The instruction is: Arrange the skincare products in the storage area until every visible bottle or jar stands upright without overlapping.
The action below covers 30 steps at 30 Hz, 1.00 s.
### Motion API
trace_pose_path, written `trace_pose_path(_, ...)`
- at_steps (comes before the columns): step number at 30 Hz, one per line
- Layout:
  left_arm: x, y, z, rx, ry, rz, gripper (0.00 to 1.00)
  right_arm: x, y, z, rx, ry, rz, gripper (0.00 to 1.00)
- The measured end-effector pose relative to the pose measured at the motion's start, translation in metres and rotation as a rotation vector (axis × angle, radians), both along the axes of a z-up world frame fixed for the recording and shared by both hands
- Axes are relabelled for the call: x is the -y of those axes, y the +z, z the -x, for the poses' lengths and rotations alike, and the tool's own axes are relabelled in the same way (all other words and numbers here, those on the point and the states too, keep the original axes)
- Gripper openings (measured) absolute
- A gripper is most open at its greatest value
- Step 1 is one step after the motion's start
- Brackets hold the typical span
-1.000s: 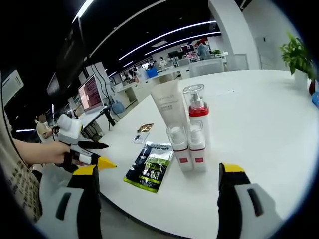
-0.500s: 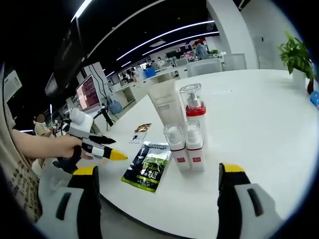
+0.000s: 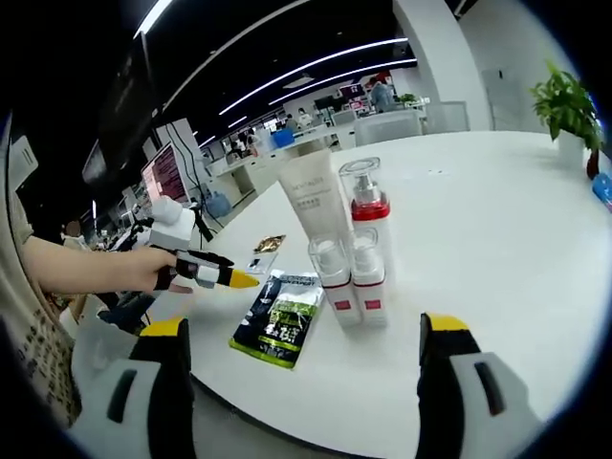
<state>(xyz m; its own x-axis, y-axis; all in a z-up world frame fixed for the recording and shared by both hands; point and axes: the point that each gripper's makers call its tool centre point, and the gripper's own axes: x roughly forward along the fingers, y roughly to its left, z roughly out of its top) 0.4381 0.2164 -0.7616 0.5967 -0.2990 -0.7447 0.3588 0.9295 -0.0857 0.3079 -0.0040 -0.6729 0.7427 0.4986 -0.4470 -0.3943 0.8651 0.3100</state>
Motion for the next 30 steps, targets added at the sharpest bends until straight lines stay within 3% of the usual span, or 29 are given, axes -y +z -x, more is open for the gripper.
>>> trace_pose_path(8,0.003,-0.006,-0.022,-0.012,0.058,-0.003,0.66,0.001,-0.001,0.0,-0.004,-0.008,0.0,1.0)
trace_pose_path(15,0.002,-0.008,-0.028,-0.01,0.081,-0.034,0.62,0.002,-0.001,-0.001,-0.007,-0.014,-0.003,1.0)
trace_pose_path(19,0.0,-0.011,-0.031,-0.02,0.081,-0.058,0.55,0.003,-0.001,-0.001,-0.007,-0.017,-0.003,1.0)
trace_pose_path(30,-0.004,-0.013,-0.034,-0.028,0.091,-0.084,0.5,0.005,-0.001,-0.002,-0.005,-0.028,-0.011,1.0)
